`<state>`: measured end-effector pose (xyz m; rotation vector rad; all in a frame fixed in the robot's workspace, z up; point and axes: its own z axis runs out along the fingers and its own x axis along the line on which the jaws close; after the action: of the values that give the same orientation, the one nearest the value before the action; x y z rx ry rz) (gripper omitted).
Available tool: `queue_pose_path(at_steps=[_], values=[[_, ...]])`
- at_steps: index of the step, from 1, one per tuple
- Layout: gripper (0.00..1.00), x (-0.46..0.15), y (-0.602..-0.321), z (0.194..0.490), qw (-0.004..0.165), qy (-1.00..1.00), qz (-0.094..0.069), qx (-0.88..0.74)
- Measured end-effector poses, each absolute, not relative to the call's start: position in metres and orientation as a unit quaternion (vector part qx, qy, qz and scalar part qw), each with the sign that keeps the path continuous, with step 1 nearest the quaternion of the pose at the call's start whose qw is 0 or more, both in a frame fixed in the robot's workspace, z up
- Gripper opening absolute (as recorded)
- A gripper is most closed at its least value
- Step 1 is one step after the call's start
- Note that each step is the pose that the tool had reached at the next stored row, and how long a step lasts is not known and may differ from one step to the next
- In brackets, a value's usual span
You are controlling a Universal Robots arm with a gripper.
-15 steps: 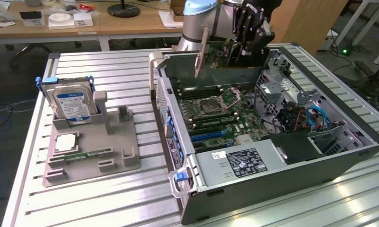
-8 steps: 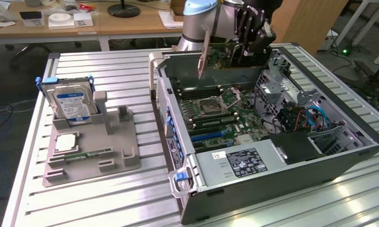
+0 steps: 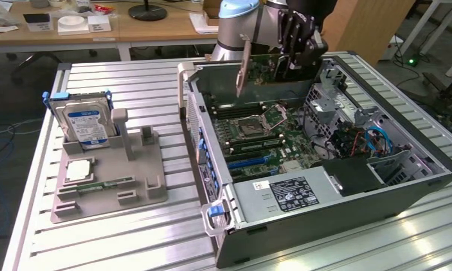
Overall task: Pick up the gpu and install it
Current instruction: 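Insert the gpu into the slot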
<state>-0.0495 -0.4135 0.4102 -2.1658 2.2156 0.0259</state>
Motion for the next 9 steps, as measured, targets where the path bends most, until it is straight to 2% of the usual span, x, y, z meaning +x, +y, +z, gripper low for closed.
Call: queue_pose_path(at_steps=[9], values=[[0.28,-0.0496,-0.4135,0.4062,0.022,0.707,0.008,-0.707]])
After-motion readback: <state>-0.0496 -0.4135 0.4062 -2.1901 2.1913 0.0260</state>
